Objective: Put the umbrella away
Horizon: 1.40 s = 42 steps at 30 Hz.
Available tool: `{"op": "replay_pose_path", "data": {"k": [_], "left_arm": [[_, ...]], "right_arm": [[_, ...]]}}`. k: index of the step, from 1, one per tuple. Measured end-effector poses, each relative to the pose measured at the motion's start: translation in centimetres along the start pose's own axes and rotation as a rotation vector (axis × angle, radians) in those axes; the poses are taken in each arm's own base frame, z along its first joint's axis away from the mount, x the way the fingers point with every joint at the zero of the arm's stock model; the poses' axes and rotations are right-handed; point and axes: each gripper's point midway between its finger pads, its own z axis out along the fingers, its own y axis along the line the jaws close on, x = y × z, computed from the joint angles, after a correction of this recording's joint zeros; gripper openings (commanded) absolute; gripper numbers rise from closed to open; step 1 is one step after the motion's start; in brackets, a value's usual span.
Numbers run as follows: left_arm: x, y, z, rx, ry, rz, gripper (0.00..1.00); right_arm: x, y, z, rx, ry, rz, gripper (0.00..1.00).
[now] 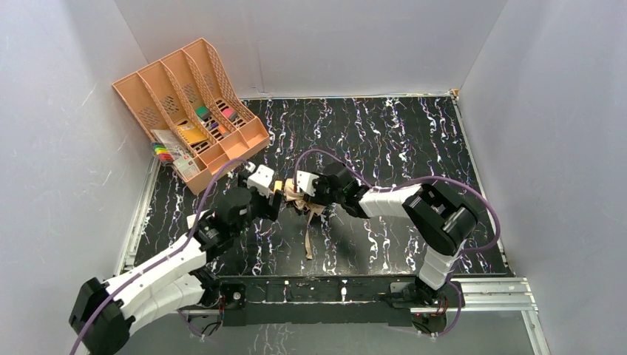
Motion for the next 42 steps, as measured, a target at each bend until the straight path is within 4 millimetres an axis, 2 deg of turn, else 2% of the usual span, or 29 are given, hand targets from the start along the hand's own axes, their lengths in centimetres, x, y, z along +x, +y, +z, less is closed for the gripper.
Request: {"op": "replay_pose_path", "data": {"k": [4,8,10,13,17,22,26,34,38,42], "left_arm": [[1.4,2.6,2.7,-0.021,0.098,-0.080,0.73],[0.5,4.4,6.1,0.027,0.126,-0.127,0.73],[-0.1,3.9,7.7,0.101,0.132,-0.104,0.73],[-0.8,1.5,9.8,0.284,0.149,-0.036,0.73],[-0.1,-1.1,11.5,0.486,0.200,0.043,0.73],[3.0,-2.7,12.6,0.637,0.314,0.084,0.73],[5.3,-3.8,12.5,0.719,0.383,0.065,0.72],[6.8,-5.5,12.2,0.782,0.420,0.095,0.63],[7.3,-5.5,12.5,0.772,0.426,0.137,0.54],[7.8,-5.6,12.6,0.757,0.430,0.184,0.42]], "right_arm": [[0.7,0.3,-0.8,0.018,-0.010,-0.092,0.57],[0.9,0.4,-1.2,0.034,-0.014,-0.164,0.56],[0.9,0.4,-1.2,0.034,-0.015,-0.187,0.55],[0.8,0.4,-1.2,0.036,-0.017,-0.214,0.55],[0.8,0.4,-1.2,0.040,-0.019,-0.242,0.54],[0.6,0.4,-1.1,0.043,-0.016,-0.268,0.54],[0.6,0.4,-1.1,0.045,-0.013,-0.288,0.54],[0.4,0.7,-1.1,0.038,-0.014,-0.311,0.53],[0.4,0.7,-1.1,0.036,-0.014,-0.322,0.53],[0.4,0.7,-1.1,0.033,-0.016,-0.327,0.54]]}}
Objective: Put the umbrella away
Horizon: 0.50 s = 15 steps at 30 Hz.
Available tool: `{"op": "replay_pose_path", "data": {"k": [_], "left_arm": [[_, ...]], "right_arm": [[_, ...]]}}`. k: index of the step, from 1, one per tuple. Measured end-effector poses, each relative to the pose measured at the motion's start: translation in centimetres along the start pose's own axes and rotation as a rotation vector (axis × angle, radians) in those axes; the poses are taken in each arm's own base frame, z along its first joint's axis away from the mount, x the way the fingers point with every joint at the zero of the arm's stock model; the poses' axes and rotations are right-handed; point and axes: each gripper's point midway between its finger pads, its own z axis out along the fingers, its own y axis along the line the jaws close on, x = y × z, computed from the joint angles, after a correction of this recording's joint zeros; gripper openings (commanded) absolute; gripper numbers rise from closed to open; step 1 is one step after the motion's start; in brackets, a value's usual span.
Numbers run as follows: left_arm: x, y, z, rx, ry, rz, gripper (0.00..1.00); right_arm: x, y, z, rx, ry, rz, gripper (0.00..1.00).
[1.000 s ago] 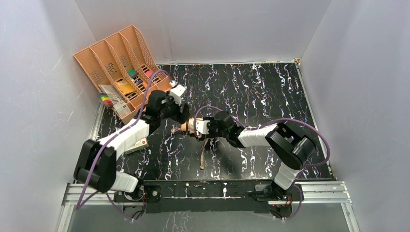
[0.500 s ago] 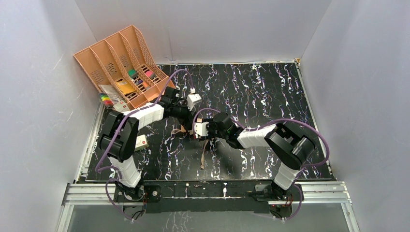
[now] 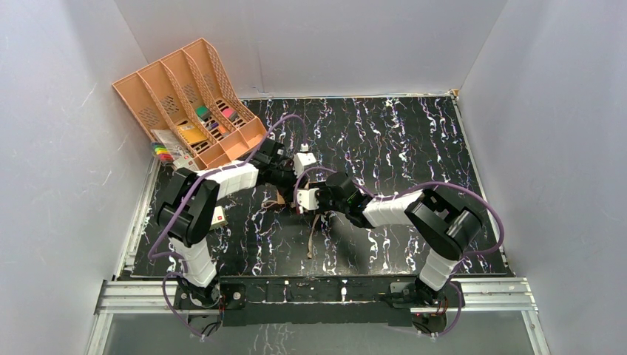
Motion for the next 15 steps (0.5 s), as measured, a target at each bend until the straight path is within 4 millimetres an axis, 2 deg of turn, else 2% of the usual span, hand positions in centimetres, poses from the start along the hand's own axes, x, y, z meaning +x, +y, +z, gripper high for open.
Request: {"op": "replay_pose_path", "data": {"k": [5,8,11,15], "left_arm": [[0.3,-0.2,0.2,-0.018,0.010,0.034,0.24],[0.3,-0.3,0.3,-0.027,0.009,0.049,0.13],[0.4,-0.3,0.4,-0.034,0.013,0.055,0.06],[0.3,-0.6,0.6,-0.032,0.018,0.059,0.01]], "right_arm": [[0.0,0.1,-0.2,-0.002,-0.001,-0.008,0.56],[0.0,0.1,-0.4,-0.002,-0.004,-0.009,0.63],[-0.1,0.3,-0.5,-0.016,-0.006,-0.004,0.70],[-0.2,0.6,-1.4,-0.030,0.002,0.041,0.77]]}}
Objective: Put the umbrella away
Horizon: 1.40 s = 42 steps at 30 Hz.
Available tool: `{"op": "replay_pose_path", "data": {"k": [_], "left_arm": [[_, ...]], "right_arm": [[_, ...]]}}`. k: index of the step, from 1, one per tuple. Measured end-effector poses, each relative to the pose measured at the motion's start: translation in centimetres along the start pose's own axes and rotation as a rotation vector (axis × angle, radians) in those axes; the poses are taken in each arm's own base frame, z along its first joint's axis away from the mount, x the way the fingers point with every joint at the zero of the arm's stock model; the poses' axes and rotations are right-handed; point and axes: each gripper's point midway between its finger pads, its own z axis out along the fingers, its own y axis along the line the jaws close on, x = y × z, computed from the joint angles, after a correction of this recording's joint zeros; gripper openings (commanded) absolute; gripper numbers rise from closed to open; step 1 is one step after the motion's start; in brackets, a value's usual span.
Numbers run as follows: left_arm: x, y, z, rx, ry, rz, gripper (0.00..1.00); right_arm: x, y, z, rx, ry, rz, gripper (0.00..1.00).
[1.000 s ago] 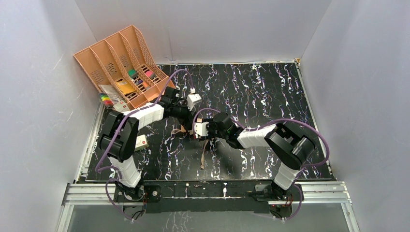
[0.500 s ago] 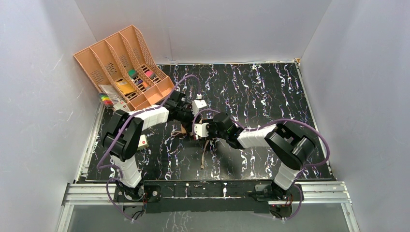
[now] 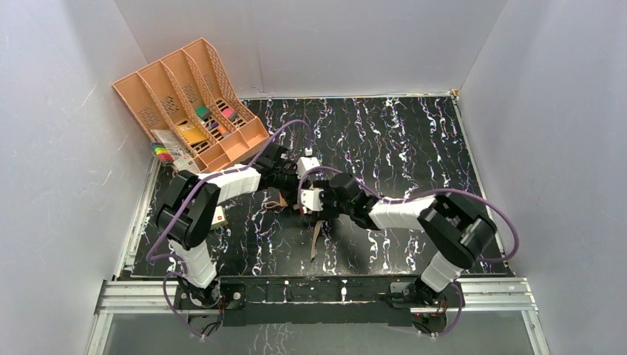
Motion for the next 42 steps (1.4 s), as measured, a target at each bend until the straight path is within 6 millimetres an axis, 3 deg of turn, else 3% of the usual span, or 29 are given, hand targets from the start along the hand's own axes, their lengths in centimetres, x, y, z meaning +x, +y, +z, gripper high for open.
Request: {"op": "replay_pose_path", "data": {"k": [6,11,18,24,29,33,42], "left_arm": [[0.0,-0.1,0.0,-0.023,0.014,-0.036,0.00],[0.1,0.1,-0.2,-0.065,0.035,-0.089,0.00],[0.3,-0.5,-0.3,-0.160,0.081,-0.144,0.00],[0.6,-0.7,-0.4,-0.246,0.116,-0.222,0.00],[0.8,-0.8,-0.6,-0.283,0.110,-0.259,0.00],[1.0,-0.8,-0.7,-0.294,0.105,-0.275,0.00],[1.3,-0.9,-0.9,-0.307,0.106,-0.285,0.00]], "right_arm": [[-0.9,-0.9,-4.0,0.058,0.010,0.208,0.79],[-3.0,-2.1,-8.0,0.131,-0.041,0.522,0.77],[-2.7,0.3,-11.4,0.195,-0.025,1.130,0.76],[-1.0,4.1,-10.7,0.210,0.046,1.538,0.76],[-0.2,7.0,-8.7,0.163,0.127,1.701,0.74],[-0.1,7.8,-7.0,0.138,0.146,1.750,0.69],[-1.0,6.3,-3.8,0.113,0.104,1.780,0.52]]}}
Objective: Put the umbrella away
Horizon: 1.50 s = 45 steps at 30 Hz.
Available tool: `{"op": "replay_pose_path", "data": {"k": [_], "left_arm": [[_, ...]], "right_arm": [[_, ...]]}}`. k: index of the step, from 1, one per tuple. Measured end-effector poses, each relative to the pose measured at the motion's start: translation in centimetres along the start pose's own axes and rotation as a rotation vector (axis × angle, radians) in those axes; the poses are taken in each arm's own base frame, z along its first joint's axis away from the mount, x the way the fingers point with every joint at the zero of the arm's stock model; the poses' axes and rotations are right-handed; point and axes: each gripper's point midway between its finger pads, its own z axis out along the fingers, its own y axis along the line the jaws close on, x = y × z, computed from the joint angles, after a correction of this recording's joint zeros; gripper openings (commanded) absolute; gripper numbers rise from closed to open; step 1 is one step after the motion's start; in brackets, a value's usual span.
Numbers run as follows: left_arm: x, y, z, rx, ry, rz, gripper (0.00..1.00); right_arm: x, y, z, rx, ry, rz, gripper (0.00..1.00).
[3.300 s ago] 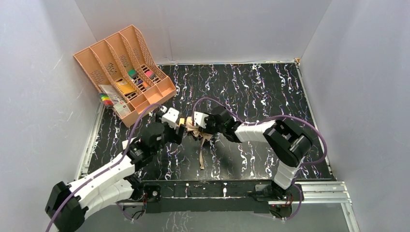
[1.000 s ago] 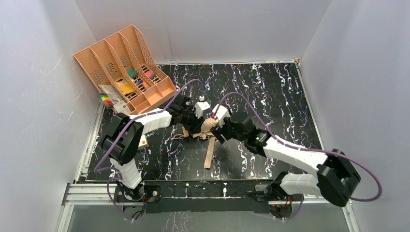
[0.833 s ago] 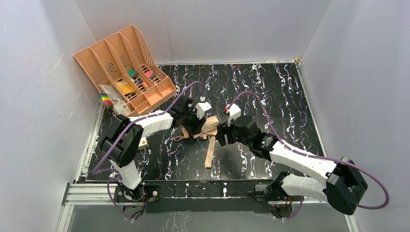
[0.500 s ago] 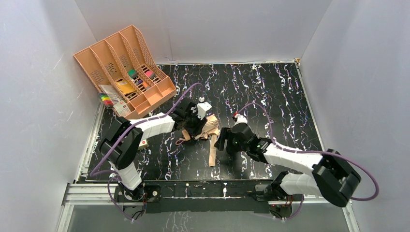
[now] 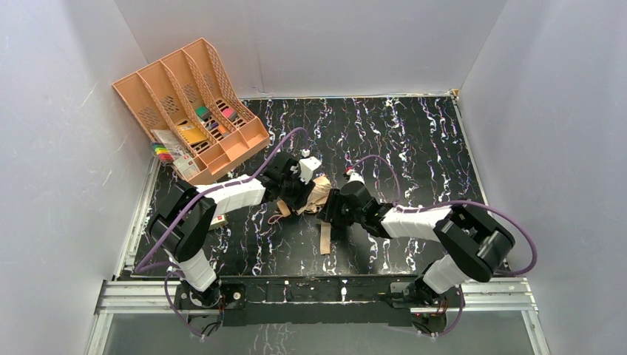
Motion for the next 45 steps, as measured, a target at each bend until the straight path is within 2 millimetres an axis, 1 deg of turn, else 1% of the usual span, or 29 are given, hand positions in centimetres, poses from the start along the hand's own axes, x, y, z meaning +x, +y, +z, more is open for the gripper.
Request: {"op": "replay_pose_path", "data": {"k": [1,5,6,8,9,12,15,17,21,24,29,34,37,41,44,45], "left_arm": [[0.0,0.0,0.0,-0.001,0.000,0.000,0.00],[0.1,0.1,0.0,-0.005,0.004,0.000,0.00],[0.1,0.1,0.0,-0.006,0.004,0.000,0.00],[0.1,0.1,0.0,-0.009,0.005,-0.001,0.00],[0.1,0.1,0.0,-0.011,0.005,-0.001,0.00],[0.1,0.1,0.0,-0.017,0.007,-0.002,0.00],[0.2,0.2,0.0,-0.027,0.010,-0.009,0.00],[0.2,-0.2,0.0,-0.015,0.013,-0.013,0.00],[0.2,-1.4,0.4,0.016,0.024,-0.018,0.00],[-0.1,-2.1,0.6,0.043,0.023,-0.031,0.00],[-0.3,-2.6,0.8,0.065,0.028,-0.062,0.00],[-0.3,-2.7,0.8,0.068,0.041,-0.097,0.00],[-0.3,-2.7,0.7,0.068,0.045,-0.107,0.00],[-0.1,-2.7,0.7,0.069,0.055,-0.111,0.00],[0.0,-2.7,0.7,0.070,0.061,-0.113,0.00],[0.0,-2.7,0.7,0.075,0.064,-0.116,0.00]], "right_arm": [[-0.2,0.1,0.3,-0.004,-0.001,0.004,0.50],[-0.3,0.3,1.3,-0.015,0.004,0.012,0.33],[-0.3,0.3,1.4,-0.014,0.006,0.012,0.25],[-0.3,0.0,1.7,0.001,0.008,-0.004,0.07],[-0.3,-0.2,1.7,0.009,0.009,-0.014,0.00],[-0.7,-1.2,1.5,0.071,-0.004,-0.053,0.00],[-1.3,-3.1,0.2,0.172,-0.027,-0.121,0.00],[-1.8,-4.0,-0.7,0.234,-0.035,-0.157,0.00],[-3.4,-4.2,-2.8,0.315,-0.062,-0.220,0.00],[-3.7,-4.7,-4.1,0.365,-0.061,-0.239,0.00],[-3.0,-5.7,-5.8,0.417,-0.016,-0.255,0.00],[-2.1,-5.3,-7.1,0.404,0.022,-0.245,0.00],[-1.6,-4.4,-8.1,0.359,0.044,-0.220,0.00],[-0.1,-4.5,-8.5,0.347,0.119,-0.194,0.00],[0.1,-4.5,-8.7,0.350,0.125,-0.188,0.00],[0.1,-4.7,-9.4,0.360,0.130,-0.188,0.00]]}}
